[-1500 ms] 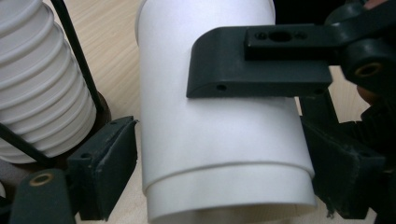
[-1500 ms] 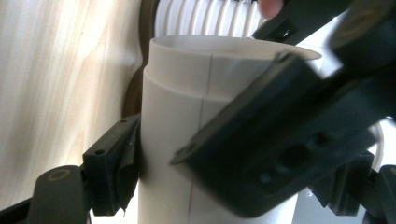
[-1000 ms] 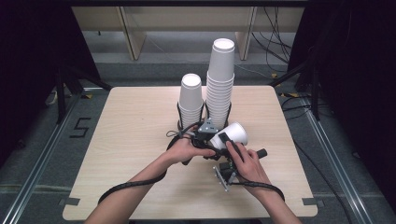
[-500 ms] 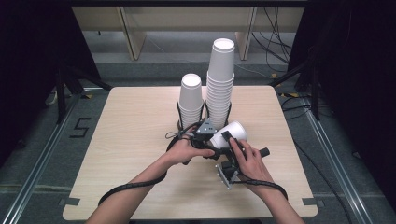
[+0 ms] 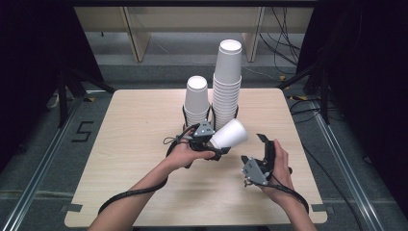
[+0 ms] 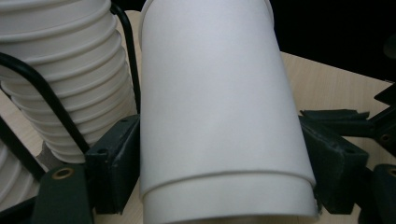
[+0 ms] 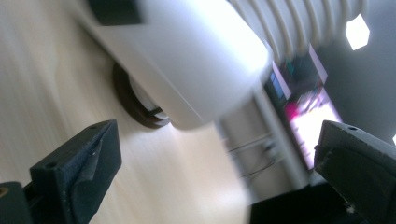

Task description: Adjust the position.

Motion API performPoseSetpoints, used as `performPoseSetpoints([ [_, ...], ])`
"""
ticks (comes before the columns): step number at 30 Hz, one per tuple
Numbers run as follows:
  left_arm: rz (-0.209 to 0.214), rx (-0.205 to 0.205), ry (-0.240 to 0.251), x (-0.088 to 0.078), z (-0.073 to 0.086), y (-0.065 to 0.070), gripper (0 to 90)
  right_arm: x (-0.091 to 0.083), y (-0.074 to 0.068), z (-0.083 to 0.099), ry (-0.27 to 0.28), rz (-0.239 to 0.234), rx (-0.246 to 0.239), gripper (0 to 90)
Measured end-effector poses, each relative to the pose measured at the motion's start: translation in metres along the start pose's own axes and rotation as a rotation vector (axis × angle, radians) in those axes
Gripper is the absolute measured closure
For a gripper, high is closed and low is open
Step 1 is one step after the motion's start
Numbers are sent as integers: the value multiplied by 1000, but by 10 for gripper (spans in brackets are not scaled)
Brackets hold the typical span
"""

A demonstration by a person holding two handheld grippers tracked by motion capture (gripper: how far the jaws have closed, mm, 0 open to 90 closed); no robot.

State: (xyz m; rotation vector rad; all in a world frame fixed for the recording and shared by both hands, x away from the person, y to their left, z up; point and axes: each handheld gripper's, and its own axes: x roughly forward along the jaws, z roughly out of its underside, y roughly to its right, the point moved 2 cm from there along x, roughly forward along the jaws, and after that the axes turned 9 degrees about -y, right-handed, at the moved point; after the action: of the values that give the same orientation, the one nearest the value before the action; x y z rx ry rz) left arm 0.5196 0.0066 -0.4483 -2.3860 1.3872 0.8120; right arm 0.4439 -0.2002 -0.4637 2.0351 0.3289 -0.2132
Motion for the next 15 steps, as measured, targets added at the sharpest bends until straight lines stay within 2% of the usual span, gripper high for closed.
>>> performPoseSetpoints([
  [2,2,-7,17,0,2,-1,218,0,6,5,11,-33,169,16],
  [3,-1,-11,26,0,3,-2,218,0,7,7,11,-64,248,16],
  [5,-10,-22,33,-1,5,-2,218,1,9,10,15,-91,367,16],
  [6,-14,-24,40,-2,6,-3,218,2,10,12,24,-135,521,15],
  [7,-17,-30,48,-2,7,-2,218,2,10,12,24,-135,521,15],
  [9,-22,-37,57,-3,9,-2,218,5,12,16,38,-178,653,15],
  [10,-25,-36,60,-3,10,-2,218,8,11,18,39,-222,803,16],
  [11,-26,-38,61,-3,11,-1,218,8,11,18,39,-222,803,16],
  [12,-32,-39,67,-2,12,-1,218,9,11,20,42,-249,850,16],
  [13,-35,-41,69,-3,13,-2,217,12,9,21,57,-287,969,22],
  [14,-36,-45,72,-3,13,-2,217,12,9,21,57,-287,969,22],
  [15,-37,-47,76,-3,14,-2,217,12,9,22,48,-303,1004,30],
])
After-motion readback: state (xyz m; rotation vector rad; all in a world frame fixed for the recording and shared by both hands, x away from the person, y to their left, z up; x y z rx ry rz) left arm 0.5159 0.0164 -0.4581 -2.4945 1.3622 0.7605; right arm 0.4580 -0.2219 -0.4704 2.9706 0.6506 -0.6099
